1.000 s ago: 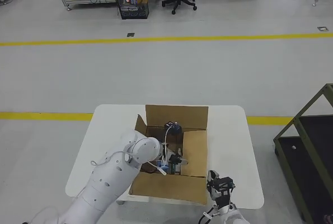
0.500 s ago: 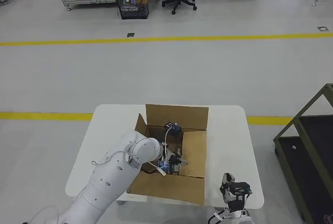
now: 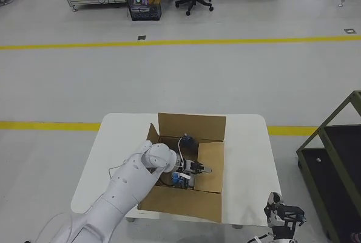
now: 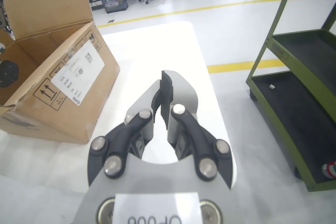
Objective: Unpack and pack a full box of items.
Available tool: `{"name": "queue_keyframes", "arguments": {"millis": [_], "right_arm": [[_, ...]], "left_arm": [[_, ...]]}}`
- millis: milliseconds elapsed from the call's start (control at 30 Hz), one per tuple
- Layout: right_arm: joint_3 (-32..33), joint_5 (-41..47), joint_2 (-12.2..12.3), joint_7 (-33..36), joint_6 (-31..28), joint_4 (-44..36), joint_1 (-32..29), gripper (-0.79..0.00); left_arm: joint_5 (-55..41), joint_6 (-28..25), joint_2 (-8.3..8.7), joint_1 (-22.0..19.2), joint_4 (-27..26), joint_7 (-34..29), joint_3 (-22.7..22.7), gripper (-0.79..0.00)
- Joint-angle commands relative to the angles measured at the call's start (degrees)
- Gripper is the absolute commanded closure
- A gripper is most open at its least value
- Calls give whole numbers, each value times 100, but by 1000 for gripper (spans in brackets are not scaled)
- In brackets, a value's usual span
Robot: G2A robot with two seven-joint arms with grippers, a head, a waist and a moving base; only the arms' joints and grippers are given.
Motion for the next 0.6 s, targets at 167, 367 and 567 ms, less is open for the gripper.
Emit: {"name": "queue_keyframes", "arguments": {"millis": [167, 367, 567], "right_arm": [[-129, -231, -17, 110, 59, -33, 11, 0], [-133, -306, -25, 155, 94, -71, 3, 0], [-98, -347, -28, 194, 90, -109, -19, 0]], "left_arm": [[-70, -33, -26, -62, 147, 48, 12, -785], [-70, -33, -26, -62, 147, 48, 12, -785], [-13, 88, -28, 32, 127, 277, 20, -785]]}}
